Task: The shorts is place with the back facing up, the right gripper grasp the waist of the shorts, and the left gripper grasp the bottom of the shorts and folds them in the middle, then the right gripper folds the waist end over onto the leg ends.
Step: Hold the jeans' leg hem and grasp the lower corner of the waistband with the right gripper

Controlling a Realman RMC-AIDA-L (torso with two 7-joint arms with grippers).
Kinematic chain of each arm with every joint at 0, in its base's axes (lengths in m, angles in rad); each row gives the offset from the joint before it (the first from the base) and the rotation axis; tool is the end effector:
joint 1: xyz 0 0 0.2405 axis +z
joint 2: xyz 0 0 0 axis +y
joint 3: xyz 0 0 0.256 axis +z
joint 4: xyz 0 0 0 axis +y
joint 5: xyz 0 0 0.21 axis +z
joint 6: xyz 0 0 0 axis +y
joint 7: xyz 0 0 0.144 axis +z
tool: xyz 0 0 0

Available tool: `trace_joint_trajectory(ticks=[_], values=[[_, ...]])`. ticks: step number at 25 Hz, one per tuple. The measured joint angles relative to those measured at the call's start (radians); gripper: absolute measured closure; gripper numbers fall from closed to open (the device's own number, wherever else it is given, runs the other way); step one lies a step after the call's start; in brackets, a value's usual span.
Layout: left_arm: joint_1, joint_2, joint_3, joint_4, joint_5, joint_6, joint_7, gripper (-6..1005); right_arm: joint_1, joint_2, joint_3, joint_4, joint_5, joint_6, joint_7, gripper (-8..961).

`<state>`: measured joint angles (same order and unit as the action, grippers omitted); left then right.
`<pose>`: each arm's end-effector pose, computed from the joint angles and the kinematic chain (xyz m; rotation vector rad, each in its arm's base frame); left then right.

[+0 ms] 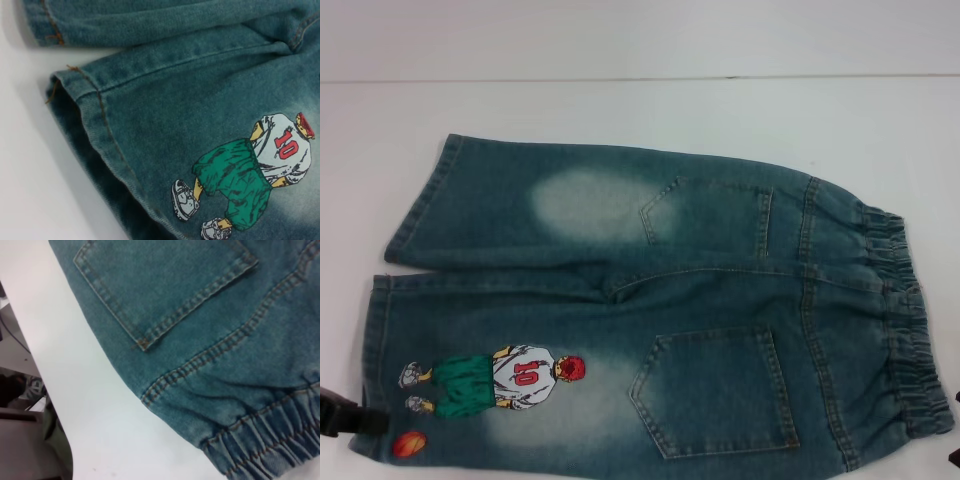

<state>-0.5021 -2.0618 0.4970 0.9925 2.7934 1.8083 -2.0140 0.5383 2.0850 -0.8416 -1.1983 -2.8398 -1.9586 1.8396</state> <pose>-0.3380 0.2745 0.0610 -2.5397 -1.5624 0.2006 0.2864 0.2873 0.0599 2.9123 -0.9602 0.6778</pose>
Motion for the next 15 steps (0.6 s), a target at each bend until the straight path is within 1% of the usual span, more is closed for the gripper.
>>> trace_joint_trajectory(ticks=[15], values=[[0.002, 0.001, 0.001, -0.008, 0.000, -0.011, 0.000, 982, 0.025, 0.001, -0.022, 0.092, 0.007, 0.065, -0.008, 146]])
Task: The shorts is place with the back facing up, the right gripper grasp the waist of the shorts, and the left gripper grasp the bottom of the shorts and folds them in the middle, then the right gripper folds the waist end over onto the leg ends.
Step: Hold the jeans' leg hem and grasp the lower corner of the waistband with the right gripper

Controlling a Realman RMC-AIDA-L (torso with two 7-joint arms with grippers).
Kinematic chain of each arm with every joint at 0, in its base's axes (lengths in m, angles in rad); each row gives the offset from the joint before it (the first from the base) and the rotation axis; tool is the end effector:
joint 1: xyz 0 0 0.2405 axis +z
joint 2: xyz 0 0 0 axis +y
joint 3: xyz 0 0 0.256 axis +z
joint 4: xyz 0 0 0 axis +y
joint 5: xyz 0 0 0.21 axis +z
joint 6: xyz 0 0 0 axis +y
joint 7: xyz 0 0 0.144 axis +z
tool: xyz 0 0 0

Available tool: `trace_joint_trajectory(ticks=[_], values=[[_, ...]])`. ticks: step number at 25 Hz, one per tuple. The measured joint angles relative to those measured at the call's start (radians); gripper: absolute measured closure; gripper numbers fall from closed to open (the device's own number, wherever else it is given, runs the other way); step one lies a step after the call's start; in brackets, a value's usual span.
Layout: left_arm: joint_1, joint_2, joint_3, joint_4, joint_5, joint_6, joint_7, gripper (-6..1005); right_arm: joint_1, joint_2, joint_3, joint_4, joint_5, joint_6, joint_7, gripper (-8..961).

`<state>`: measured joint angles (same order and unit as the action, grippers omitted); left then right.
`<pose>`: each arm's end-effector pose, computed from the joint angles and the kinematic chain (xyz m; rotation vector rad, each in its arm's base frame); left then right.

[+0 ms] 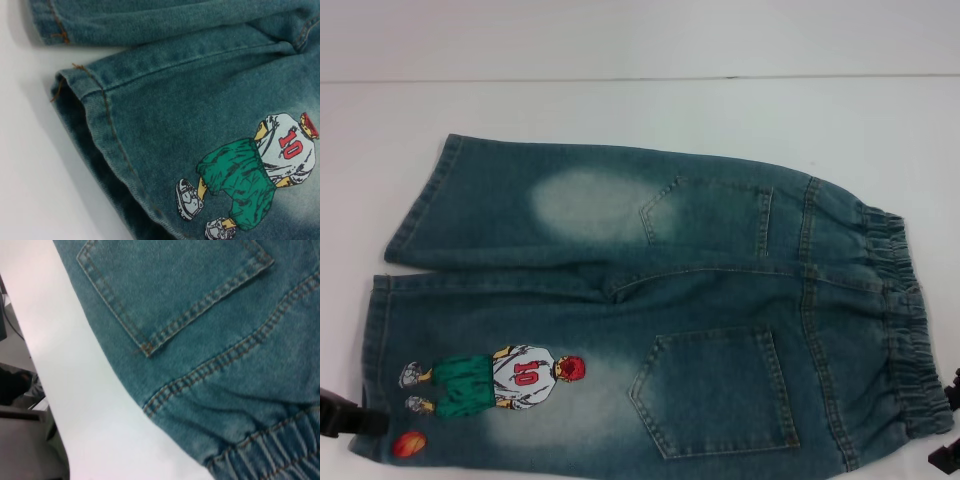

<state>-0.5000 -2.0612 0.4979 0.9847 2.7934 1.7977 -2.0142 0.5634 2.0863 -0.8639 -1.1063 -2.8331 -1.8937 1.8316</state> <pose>-0.3397 0.2744 0.0599 -2.5334 -1.5658 0.2014 0.2885 0.2938 0.0433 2.8999 -0.9265 0.6686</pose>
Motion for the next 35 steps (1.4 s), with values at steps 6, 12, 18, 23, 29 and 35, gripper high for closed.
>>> trace_joint_trajectory(ticks=[6, 12, 18, 23, 29, 35], values=[[-0.002, 0.001, 0.001, -0.003, 0.005, -0.005, 0.000, 982, 0.001, -0.002, 0.006, -0.003, 0.028, 0.012, -0.008, 159], [0.000, -0.002, 0.001, -0.003, 0.006, -0.011, 0.000, 983, 0.001, -0.007, 0.009, -0.010, 0.058, 0.003, -0.030, 172], [-0.002, -0.004, 0.001, -0.003, 0.008, -0.011, 0.000, 983, 0.001, -0.008, 0.009, -0.007, 0.088, -0.006, -0.047, 185], [-0.006, -0.005, 0.001, -0.004, 0.008, -0.011, 0.000, 983, 0.000, -0.001, 0.008, 0.001, 0.094, 0.042, -0.037, 195], [-0.009, -0.005, 0.001, -0.005, 0.008, -0.010, -0.004, 983, -0.016, 0.000, 0.000, 0.010, 0.118, 0.057, -0.093, 208], [-0.010, -0.005, 0.001, -0.005, 0.008, -0.006, -0.012, 983, -0.019, -0.001, -0.003, 0.011, 0.124, 0.028, -0.110, 248]])
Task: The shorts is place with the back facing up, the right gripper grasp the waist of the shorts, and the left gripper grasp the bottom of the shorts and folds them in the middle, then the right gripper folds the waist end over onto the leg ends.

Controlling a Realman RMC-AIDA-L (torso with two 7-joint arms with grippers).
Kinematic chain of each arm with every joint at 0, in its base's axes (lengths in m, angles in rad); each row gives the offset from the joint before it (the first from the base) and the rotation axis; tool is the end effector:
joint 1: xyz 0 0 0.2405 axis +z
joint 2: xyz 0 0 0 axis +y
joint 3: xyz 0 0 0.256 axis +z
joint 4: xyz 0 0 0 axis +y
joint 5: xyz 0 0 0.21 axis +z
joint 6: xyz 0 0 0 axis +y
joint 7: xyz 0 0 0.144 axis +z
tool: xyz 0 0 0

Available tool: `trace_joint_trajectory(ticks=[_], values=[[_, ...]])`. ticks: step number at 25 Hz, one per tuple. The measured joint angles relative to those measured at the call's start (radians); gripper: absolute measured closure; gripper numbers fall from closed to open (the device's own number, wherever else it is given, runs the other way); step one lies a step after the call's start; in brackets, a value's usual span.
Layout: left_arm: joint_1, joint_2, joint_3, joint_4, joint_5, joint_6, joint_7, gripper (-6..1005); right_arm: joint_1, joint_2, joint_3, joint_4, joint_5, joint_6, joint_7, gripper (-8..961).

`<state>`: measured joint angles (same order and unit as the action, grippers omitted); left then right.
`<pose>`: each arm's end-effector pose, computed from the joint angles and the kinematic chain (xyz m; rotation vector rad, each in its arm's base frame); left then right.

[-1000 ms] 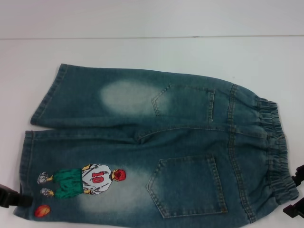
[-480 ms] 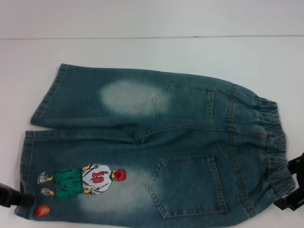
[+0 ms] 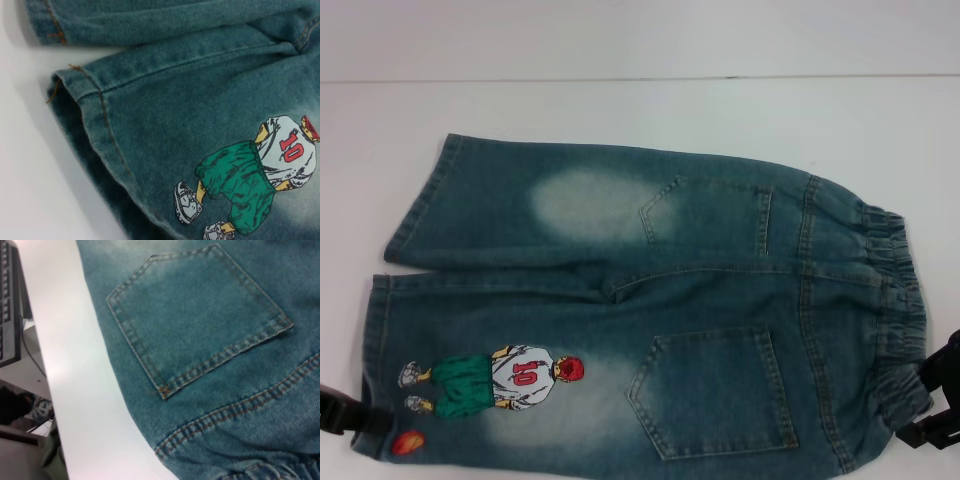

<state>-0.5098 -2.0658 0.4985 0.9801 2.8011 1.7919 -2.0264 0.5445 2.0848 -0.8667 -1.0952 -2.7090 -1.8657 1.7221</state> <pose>-0.3378 0.2768 0.0572 -2.5302 -1.5738 0.2067 0.2817 0.2965 0.0357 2.9819 -0.7446 0.4881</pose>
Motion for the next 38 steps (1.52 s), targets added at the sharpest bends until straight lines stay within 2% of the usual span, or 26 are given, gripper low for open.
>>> trace_joint_trajectory(ticks=[7, 12, 18, 24, 27, 31, 38], values=[[-0.002, -0.002, 0.000, -0.003, 0.000, -0.005, -0.005, 983, 0.001, 0.000, 0.000, -0.006, -0.003, -0.007, -0.004, 448], [-0.004, -0.002, 0.000, -0.010, -0.002, -0.006, -0.006, 982, 0.001, 0.000, 0.000, -0.007, -0.004, 0.009, -0.007, 701], [-0.007, -0.002, 0.002, -0.007, -0.004, 0.039, 0.002, 982, -0.006, -0.001, 0.006, -0.010, -0.001, -0.018, -0.042, 887], [0.008, 0.006, 0.011, 0.043, -0.001, 0.142, 0.013, 982, -0.041, -0.003, 0.028, -0.077, 0.016, -0.110, -0.096, 898], [0.011, 0.016, 0.001, 0.051, -0.003, 0.151, 0.014, 982, -0.058, -0.016, 0.049, -0.096, 0.059, -0.120, -0.117, 898], [-0.016, 0.020, -0.026, 0.046, -0.023, 0.115, 0.015, 982, -0.065, -0.037, 0.129, -0.099, 0.132, -0.117, -0.161, 898], [-0.083, 0.006, -0.033, 0.031, -0.090, -0.033, -0.007, 982, -0.068, -0.044, 0.288, -0.104, 0.236, -0.057, -0.229, 898]])
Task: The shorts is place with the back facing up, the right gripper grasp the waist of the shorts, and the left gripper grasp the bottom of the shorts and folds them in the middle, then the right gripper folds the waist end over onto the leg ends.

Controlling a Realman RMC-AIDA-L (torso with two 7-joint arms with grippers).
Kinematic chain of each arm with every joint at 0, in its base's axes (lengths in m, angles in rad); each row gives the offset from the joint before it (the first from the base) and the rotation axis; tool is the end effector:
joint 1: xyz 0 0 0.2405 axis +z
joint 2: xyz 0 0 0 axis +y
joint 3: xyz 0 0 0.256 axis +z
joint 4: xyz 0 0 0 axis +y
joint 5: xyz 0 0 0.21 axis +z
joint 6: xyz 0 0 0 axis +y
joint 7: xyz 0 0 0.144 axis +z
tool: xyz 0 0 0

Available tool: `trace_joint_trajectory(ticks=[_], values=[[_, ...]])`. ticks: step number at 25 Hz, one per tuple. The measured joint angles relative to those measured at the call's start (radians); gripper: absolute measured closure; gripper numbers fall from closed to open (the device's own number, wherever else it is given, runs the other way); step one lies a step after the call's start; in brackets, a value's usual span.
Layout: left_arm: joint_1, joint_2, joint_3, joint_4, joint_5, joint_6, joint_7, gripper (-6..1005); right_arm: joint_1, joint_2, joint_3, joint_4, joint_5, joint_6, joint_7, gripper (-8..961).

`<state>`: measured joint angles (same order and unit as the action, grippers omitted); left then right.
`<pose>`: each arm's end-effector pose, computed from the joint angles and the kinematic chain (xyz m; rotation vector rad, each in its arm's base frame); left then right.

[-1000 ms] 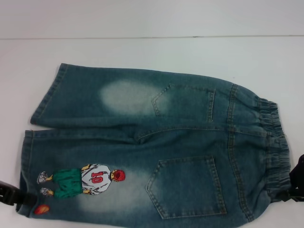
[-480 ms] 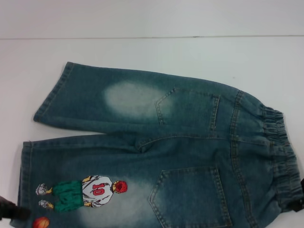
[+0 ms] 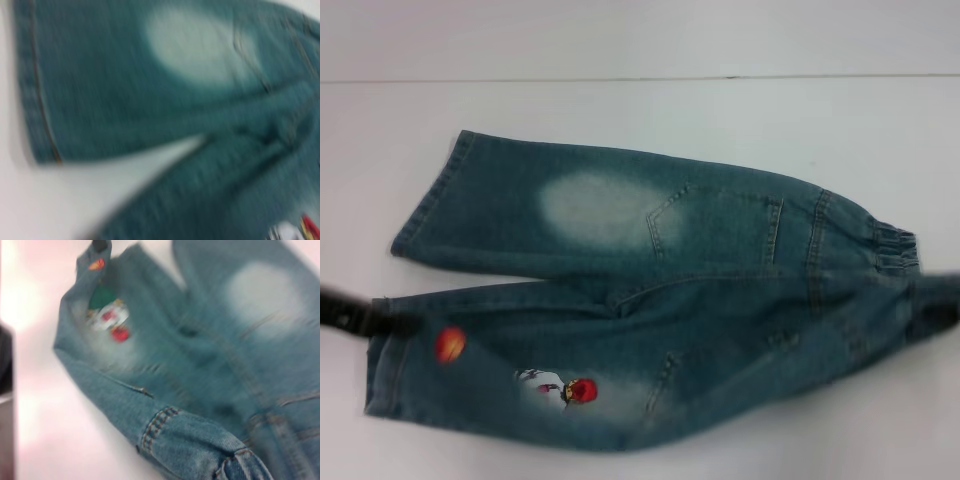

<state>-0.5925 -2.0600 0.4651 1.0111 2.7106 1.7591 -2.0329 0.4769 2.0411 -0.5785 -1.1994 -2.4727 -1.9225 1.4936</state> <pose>-0.3070 0.3173 0.0685 -2.5331 -1.4081 0.0430 0.2860 0.2951 0.0953 -2.8837 0.5051 -0.0080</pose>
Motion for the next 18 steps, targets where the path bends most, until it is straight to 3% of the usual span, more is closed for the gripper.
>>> trace_joint_trajectory(ticks=[5, 18], values=[[-0.050, 0.000, 0.001, -0.030, -0.020, -0.094, -0.008, 983, -0.001, 0.014, 0.089, 0.005, 0.083, 0.118, -0.004, 897], [-0.112, -0.025, 0.010, -0.033, -0.073, -0.393, -0.020, 983, 0.013, 0.044, 0.107, 0.081, 0.199, 0.392, 0.047, 897]])
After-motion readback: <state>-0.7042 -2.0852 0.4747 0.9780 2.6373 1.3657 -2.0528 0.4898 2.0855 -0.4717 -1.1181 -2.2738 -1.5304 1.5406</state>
